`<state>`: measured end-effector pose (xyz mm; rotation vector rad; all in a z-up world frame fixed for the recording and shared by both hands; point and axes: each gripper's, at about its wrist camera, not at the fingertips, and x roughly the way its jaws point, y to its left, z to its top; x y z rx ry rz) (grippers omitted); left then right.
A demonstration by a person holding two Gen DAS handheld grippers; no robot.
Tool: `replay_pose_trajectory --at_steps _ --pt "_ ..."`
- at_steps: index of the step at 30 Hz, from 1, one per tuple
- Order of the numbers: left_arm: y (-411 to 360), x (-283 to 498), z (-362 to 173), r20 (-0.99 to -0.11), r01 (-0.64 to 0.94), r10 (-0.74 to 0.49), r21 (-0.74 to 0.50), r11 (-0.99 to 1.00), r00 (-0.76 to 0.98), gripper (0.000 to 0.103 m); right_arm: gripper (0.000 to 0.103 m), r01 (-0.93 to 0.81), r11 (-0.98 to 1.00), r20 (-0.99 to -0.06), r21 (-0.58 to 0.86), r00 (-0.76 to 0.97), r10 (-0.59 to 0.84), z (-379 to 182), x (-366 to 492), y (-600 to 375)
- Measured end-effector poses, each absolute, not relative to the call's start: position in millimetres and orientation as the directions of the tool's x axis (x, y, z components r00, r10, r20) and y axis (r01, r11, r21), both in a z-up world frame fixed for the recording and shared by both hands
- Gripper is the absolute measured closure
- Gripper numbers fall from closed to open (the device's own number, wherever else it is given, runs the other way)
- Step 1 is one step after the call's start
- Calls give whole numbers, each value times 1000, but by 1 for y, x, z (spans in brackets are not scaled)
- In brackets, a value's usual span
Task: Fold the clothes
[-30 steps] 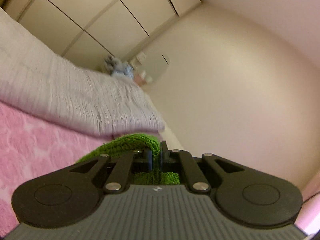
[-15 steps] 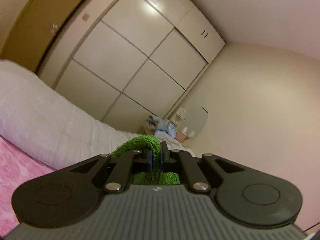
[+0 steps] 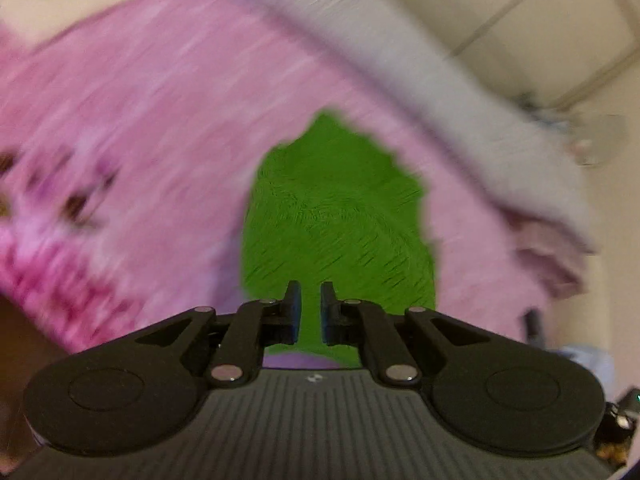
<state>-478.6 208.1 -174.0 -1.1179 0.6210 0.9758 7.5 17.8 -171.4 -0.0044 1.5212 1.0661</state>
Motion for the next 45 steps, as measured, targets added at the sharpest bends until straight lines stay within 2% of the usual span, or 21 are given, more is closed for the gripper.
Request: replay_pose_trajectory --at_steps 3,5,7,13,22,27,28,29,30,32,38,45 --pt "206 -485 -200 -858 -907 296 -406 110 420 97 64 -520 638 -816 569 -258 517 -201 8 7" --pt "207 -482 -220 -872 -912 267 -391 121 410 87 63 -520 648 -820 556 -221 527 -213 0 6" --pt "208 -479 -244 -886 -916 237 -380 125 399 82 61 -551 643 -828 532 -179 531 -227 -18 -6" --pt "222 -477 -319 -913 -924 151 -366 110 380 80 60 -693 583 -881 424 -166 444 -301 -61 17" --pt "213 -485 -367 -894 -896 69 -440 54 443 77 59 -661 617 -879 427 -142 456 -355 -79 22" --pt "213 -487 -380 -859 -862 84 -507 3 506 77 59 -616 625 -852 480 -159 498 -369 -79 19" --pt "212 -486 -379 -850 -853 84 -522 1 520 82 60 -610 620 -845 493 -166 507 -369 -80 20" --pt "212 -484 -379 -848 -851 82 -524 13 523 98 81 -619 612 -844 492 -166 511 -368 -82 21" --pt "212 -482 -376 -855 -859 84 -511 39 512 98 96 -634 602 -844 485 -161 512 -366 -85 22" --pt "211 -477 -368 -866 -871 102 -481 100 490 98 98 -682 585 -856 439 -121 502 -358 -89 20" --pt "200 -484 -339 -875 -873 147 -420 247 462 98 99 -688 580 -847 436 -96 523 -336 -95 -19" --pt "180 -503 -343 -910 -898 114 -361 252 397 98 99 -734 560 -890 384 -134 435 -338 -133 -43"
